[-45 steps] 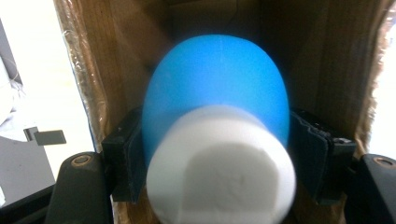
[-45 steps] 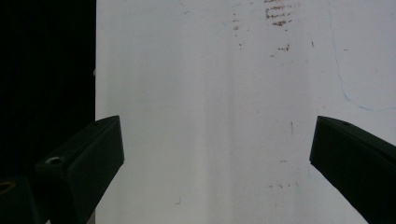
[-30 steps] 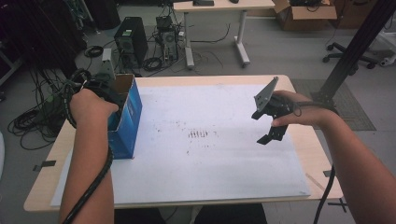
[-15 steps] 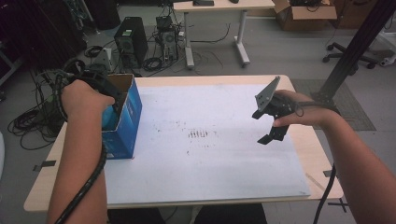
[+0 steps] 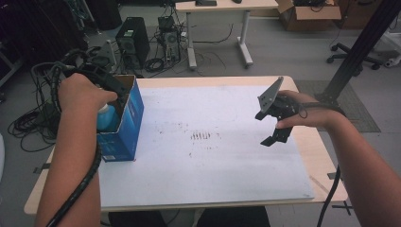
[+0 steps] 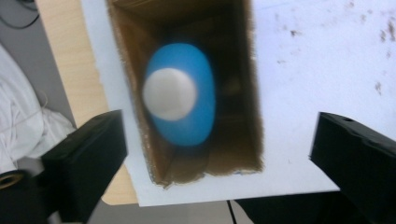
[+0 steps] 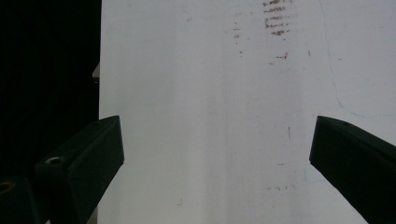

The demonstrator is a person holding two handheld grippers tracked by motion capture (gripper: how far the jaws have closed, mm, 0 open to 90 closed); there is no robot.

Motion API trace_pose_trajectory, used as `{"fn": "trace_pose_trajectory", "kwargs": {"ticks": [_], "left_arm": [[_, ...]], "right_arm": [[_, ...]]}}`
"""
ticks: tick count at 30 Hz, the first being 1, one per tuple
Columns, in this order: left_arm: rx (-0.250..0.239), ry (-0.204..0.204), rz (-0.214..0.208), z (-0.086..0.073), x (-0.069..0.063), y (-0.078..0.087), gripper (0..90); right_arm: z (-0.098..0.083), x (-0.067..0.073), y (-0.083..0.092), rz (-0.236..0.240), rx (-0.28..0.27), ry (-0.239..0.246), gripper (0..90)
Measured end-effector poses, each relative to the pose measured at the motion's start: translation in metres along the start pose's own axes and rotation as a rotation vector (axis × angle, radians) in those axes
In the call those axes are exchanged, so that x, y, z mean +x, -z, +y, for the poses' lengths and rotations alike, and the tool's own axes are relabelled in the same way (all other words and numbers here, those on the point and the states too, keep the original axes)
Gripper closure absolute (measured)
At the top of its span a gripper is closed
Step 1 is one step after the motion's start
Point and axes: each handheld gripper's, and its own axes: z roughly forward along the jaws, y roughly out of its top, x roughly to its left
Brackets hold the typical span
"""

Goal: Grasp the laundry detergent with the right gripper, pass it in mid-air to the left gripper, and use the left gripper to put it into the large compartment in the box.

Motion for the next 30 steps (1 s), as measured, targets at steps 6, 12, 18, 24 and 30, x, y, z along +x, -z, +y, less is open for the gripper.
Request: {"fn": "trace_pose_trajectory", "kwargs": {"ticks": [6,12,18,24,30], "left_arm": [[-0.014,-0.113,0.005,0.002,-0.015,0.01,0.2],[-0.071,-0.264,0.015,0.006,-0.036,0.027,0.2],[-0.115,-0.474,0.056,0.008,-0.066,0.038,0.2],[-0.116,-0.717,0.02,0.008,-0.101,0.034,0.2],[-0.113,-0.94,-0.029,0.002,-0.132,0.032,0.2]], "right_arm": [[0.001,0.001,0.003,-0.008,0.003,-0.006,2.9],[0.002,0.001,0.003,-0.007,0.013,-0.013,3.0],[0.004,0.001,0.007,-0.016,0.011,-0.001,3.0],[0.004,0.002,0.009,-0.017,0.028,-0.01,3.0],[0.006,0.003,0.008,-0.007,0.048,0.0,2.9]]}}
